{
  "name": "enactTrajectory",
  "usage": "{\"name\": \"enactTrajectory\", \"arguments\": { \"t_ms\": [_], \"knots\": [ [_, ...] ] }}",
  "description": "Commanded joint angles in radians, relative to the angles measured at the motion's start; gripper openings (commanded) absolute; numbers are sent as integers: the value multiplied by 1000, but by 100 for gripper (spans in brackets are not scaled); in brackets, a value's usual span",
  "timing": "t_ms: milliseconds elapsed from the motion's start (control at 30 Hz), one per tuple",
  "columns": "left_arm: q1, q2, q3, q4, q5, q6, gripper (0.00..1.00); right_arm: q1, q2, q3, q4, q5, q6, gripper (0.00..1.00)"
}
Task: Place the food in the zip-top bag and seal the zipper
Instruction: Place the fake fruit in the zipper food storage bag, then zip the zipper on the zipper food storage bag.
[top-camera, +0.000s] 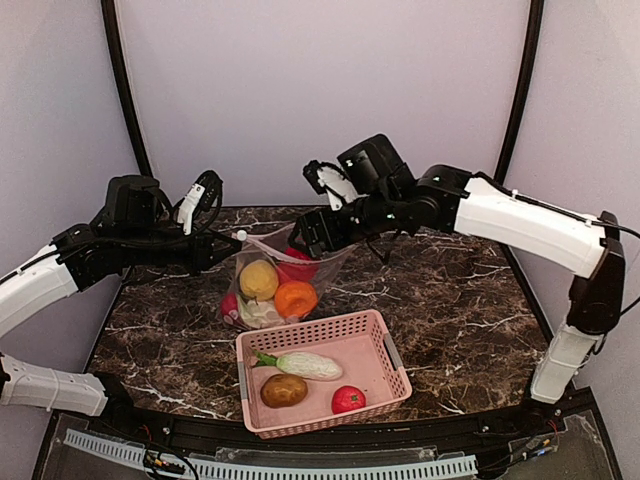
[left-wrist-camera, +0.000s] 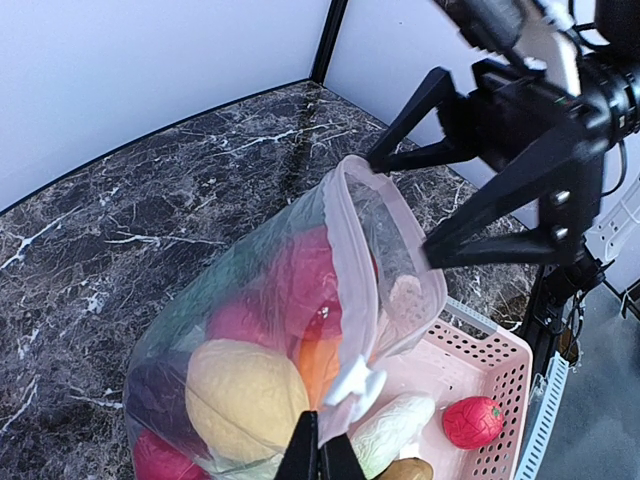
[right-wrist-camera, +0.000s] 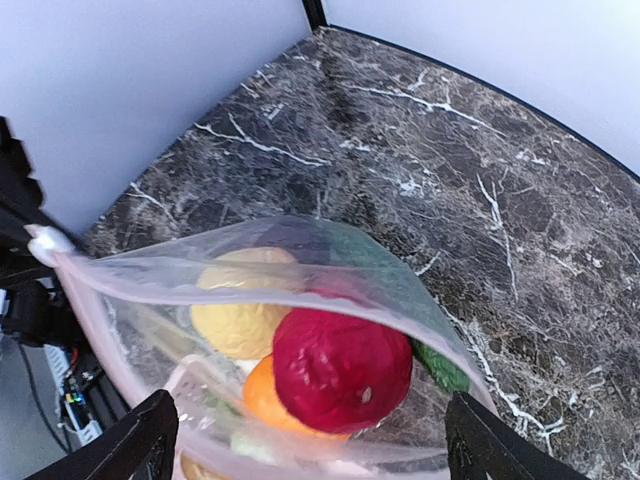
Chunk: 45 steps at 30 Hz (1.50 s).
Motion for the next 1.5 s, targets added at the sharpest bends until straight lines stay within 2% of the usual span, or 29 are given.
{"name": "enactTrajectory", "arguments": {
  "t_ms": [0, 133, 433, 700, 933, 1467],
  "knots": [
    [8, -25, 21, 15, 10, 1, 1, 3, -169, -100, 212, -157, 21, 89],
    [8, -19, 21, 16, 19, 7, 1, 14, -183, -118, 313, -237, -49, 79],
    [9, -8, 19, 25, 53, 8, 1, 49, -11, 41, 323, -394, -213, 60],
    [11, 2, 20, 7, 91, 24, 1, 45, 90, 112, 290, -451, -287, 52],
    [12, 4, 21, -13, 101, 41, 1, 44, 170, 199, 220, -487, -314, 40],
    [16, 9, 23, -8, 88, 42, 1, 38, 180, 181, 208, -478, -340, 24]
  ]
}}
